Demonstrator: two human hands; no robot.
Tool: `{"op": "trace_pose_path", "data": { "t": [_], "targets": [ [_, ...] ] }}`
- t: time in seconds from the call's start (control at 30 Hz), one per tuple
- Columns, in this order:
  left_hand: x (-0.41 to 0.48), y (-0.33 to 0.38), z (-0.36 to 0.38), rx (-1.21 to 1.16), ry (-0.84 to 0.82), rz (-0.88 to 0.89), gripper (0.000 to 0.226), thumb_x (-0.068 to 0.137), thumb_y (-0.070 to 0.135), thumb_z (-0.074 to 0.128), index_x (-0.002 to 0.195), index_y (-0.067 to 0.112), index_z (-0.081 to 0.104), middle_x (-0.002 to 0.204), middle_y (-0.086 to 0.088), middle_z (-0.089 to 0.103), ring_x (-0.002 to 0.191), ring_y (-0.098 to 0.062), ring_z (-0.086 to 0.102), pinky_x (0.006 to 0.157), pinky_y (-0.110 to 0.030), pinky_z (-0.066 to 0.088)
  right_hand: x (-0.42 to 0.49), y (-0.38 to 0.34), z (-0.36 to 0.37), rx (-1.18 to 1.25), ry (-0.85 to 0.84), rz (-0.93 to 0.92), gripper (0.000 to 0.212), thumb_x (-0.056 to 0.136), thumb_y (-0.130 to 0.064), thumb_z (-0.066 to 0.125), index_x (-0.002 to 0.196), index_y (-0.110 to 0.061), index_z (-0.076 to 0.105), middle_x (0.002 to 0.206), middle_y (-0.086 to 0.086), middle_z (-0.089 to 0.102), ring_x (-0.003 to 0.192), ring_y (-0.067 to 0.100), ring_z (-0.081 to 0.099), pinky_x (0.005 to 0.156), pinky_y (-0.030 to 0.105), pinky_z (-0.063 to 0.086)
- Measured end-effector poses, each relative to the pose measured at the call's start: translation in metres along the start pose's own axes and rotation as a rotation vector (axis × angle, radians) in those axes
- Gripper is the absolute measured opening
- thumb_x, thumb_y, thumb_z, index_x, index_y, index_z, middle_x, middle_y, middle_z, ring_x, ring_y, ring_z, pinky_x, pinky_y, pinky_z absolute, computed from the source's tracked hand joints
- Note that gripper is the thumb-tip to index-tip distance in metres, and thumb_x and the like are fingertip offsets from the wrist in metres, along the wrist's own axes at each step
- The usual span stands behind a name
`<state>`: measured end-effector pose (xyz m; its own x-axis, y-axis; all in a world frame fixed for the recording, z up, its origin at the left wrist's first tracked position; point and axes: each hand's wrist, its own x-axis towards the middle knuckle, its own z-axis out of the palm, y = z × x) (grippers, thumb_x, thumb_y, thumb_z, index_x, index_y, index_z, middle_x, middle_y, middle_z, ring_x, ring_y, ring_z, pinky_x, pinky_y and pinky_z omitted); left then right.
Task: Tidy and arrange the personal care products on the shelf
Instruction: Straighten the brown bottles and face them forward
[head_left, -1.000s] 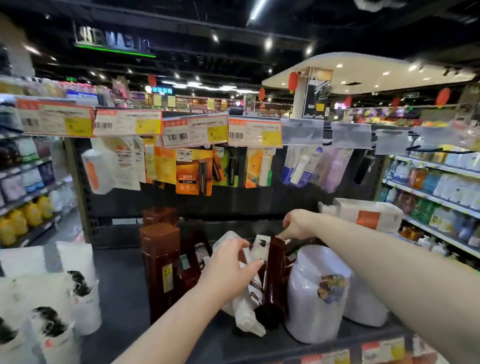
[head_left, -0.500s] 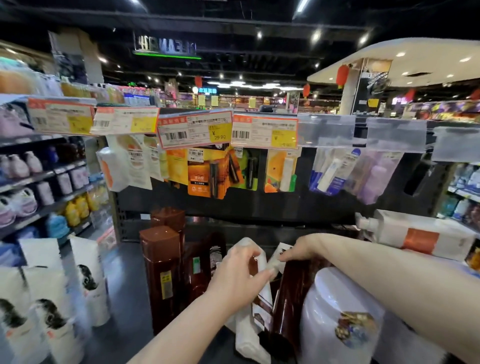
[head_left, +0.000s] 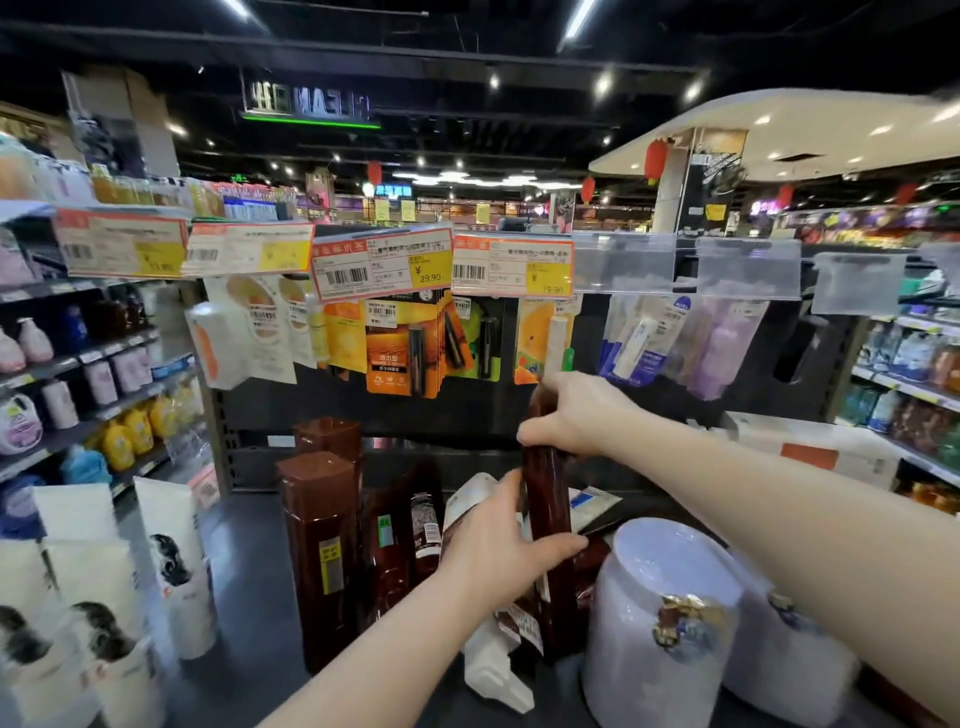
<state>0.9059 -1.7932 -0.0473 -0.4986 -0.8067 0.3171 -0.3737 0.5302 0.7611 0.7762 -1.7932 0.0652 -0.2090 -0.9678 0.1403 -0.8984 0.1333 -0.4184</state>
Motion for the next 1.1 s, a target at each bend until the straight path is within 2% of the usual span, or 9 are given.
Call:
{"op": "trace_pose_path", "data": {
  "t": [0.13,0.2,0.33,0.47,0.57,0.7,0.8,0.97,1.1],
  "targets": [
    [-0.002,0.014,-0.001,-0.246,0.127,0.005,0.061,0.075,0.035,0.07,0.126,0.039,0.038,0.094,0.03,0.052,0.094,0.005,0.057,0.084,-0.023,0.049,-0.019,-0.013,-0.018,-0.001,0.163,-0.136,0.06,0.068,-0.061,0.065,0.116,-0.027,0.051,0.103,-0.004,0.054,0.089,0.016,0.056,0.061,0.027,0.048],
    [-0.006,0.023,-0.011,-0.427,0.16,-0.012,0.044,0.081,0.025,0.066,0.117,0.043,0.046,0.096,0.026,0.058,0.092,0.007,0.057,0.079,-0.019,0.05,-0.029,-0.019,-0.026,0.106,0.19,-0.208,0.064,0.067,-0.067,0.063,0.118,-0.03,0.05,0.107,-0.006,0.054,0.091,0.013,0.058,0.069,0.028,0.051],
    [-0.023,0.035,-0.043,-0.818,0.001,-0.048,0.038,0.083,0.019,0.061,0.118,0.033,0.054,0.11,0.0,0.066,0.104,-0.021,0.063,0.087,-0.041,0.051,-0.05,-0.022,-0.035,0.532,-0.052,-0.147,0.065,0.074,-0.053,0.066,0.129,-0.025,0.045,0.114,-0.004,0.059,0.094,0.01,0.062,0.072,0.026,0.054],
    [-0.045,0.038,-0.064,-0.853,-0.165,0.023,0.045,0.079,0.026,0.064,0.123,0.029,0.052,0.107,-0.002,0.07,0.101,-0.022,0.066,0.082,-0.035,0.052,-0.067,-0.025,-0.025,0.75,-0.332,-0.202,0.051,0.072,-0.043,0.067,0.118,-0.022,0.058,0.104,0.002,0.072,0.096,0.018,0.068,0.081,0.032,0.054],
    [-0.06,0.036,-0.072,-0.901,-0.216,0.043,0.053,0.08,0.022,0.057,0.13,0.028,0.045,0.108,-0.003,0.07,0.102,-0.022,0.066,0.077,-0.029,0.054,-0.076,-0.036,-0.018,0.802,-0.337,-0.236,0.048,0.066,-0.042,0.069,0.108,-0.022,0.063,0.093,-0.001,0.074,0.088,0.015,0.07,0.071,0.027,0.054],
    [-0.081,0.028,-0.083,-0.877,-0.166,0.04,0.052,0.081,0.02,0.056,0.129,0.036,0.047,0.106,-0.002,0.069,0.1,-0.02,0.065,0.078,-0.032,0.052,-0.086,-0.052,-0.007,0.803,-0.287,-0.303,0.054,0.056,-0.044,0.072,0.106,-0.024,0.065,0.095,-0.001,0.074,0.089,0.016,0.071,0.076,0.032,0.054],
    [-0.098,0.021,-0.099,-0.768,-0.005,0.042,0.041,0.085,0.018,0.06,0.122,0.034,0.052,0.101,0.004,0.072,0.097,-0.015,0.067,0.074,-0.025,0.054,-0.095,-0.065,0.004,0.85,-0.247,-0.37,0.049,0.053,-0.042,0.075,0.099,-0.027,0.066,0.094,-0.006,0.074,0.088,0.013,0.071,0.07,0.027,0.056],
    [-0.12,-0.006,-0.138,-0.576,0.525,-0.007,0.023,0.089,0.006,0.051,0.096,0.025,0.061,0.081,0.009,0.069,0.083,-0.011,0.066,0.068,-0.03,0.051,-0.1,-0.076,0.031,0.88,-0.125,-0.373,0.038,0.063,-0.031,0.081,0.097,-0.035,0.063,0.093,-0.017,0.072,0.086,0.004,0.069,0.07,0.022,0.057],
    [-0.132,-0.029,-0.148,-0.442,0.604,-0.059,0.024,0.085,0.007,0.059,0.095,0.029,0.059,0.089,0.006,0.063,0.086,-0.009,0.06,0.073,-0.025,0.046,-0.102,-0.088,0.066,0.831,-0.046,-0.357,0.037,0.063,-0.031,0.082,0.093,-0.038,0.062,0.088,-0.022,0.07,0.084,-0.005,0.066,0.072,0.016,0.054]
  ]
}}
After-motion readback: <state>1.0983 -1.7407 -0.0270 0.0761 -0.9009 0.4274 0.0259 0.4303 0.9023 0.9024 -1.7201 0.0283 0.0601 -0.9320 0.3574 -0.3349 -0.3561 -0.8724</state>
